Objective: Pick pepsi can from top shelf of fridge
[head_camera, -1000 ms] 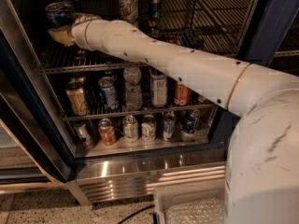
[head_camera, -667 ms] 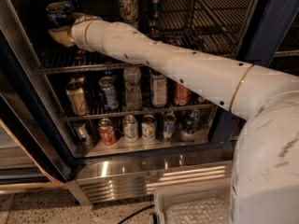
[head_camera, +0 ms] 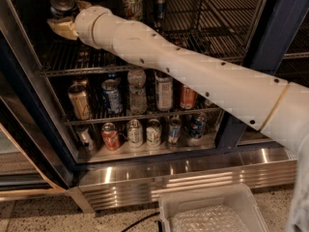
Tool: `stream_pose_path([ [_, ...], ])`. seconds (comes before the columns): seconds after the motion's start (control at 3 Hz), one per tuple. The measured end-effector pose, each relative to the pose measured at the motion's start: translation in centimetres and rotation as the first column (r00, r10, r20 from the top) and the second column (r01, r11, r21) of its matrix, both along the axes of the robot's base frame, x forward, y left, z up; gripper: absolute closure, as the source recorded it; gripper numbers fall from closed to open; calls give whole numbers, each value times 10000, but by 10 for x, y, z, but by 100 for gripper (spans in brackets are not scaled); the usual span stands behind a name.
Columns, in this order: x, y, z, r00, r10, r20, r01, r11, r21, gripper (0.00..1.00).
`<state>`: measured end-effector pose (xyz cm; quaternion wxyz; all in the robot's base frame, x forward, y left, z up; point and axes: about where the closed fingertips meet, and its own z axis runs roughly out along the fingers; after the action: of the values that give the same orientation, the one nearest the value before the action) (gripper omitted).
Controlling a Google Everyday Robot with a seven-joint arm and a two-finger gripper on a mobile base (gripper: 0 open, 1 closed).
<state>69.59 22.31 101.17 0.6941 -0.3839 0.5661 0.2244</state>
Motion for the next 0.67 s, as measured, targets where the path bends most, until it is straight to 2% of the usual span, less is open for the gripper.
stream_pose_path([
  [0.33,-32,-19,34,9989,282,378,-302,9982,523,100],
  [0.67,-32,-16,34,9987,374,347,-390,9981,471,100],
])
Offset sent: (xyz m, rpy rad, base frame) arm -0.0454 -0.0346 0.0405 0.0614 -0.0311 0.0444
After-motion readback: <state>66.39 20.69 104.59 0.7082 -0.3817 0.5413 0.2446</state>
